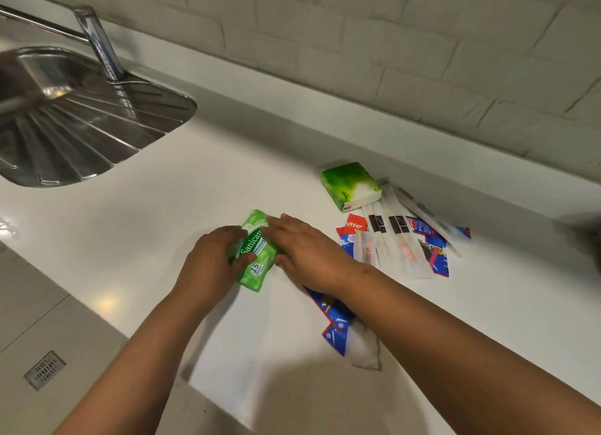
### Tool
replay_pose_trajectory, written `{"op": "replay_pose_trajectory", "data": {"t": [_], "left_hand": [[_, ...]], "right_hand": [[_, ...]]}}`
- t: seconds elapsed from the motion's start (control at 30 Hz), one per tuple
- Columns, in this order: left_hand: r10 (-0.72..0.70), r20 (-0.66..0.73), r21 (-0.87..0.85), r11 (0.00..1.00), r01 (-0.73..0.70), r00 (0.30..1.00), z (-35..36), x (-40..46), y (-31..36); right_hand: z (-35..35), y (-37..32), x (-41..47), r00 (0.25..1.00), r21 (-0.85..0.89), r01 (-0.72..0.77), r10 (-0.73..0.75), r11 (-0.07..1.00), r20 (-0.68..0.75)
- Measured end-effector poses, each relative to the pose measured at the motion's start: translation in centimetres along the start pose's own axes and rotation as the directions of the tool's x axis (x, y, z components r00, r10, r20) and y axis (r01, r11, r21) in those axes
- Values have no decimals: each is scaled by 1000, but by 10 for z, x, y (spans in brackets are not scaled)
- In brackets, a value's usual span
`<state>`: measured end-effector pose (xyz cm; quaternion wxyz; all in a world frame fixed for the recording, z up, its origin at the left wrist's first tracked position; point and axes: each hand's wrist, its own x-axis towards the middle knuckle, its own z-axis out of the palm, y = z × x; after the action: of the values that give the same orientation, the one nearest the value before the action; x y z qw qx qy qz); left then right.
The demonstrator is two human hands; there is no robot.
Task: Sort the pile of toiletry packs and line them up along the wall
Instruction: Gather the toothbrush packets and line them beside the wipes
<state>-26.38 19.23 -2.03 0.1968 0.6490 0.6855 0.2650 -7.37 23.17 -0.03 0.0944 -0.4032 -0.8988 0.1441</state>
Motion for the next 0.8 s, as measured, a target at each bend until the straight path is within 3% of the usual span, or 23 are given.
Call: {"op": "replay_pose_trajectory", "data": {"t": [0.13, 0.27, 0.33, 0.67, 0.8], "left_hand": [[26, 134, -32, 999, -22, 991, -17, -7, -11], [138, 159, 297, 938, -181, 977, -28, -18, -8], [166, 134, 352, 914, -204, 977, -26, -29, -2], [129, 96, 269, 951, -151, 987, -11, -96, 0], [149, 91, 249, 954, -167, 985, -11, -121, 6]], "right_hand": [[7, -9, -3, 998, -20, 60, -59, 998, 30], [15, -20, -12, 996, 23, 86, -85, 996, -27], [23, -25, -17, 993, 12, 94, -93, 995, -67], [52, -49, -58, 975, 20, 160, -155, 987, -160], [57, -53, -81, 980, 63, 172, -164, 983, -116]]}}
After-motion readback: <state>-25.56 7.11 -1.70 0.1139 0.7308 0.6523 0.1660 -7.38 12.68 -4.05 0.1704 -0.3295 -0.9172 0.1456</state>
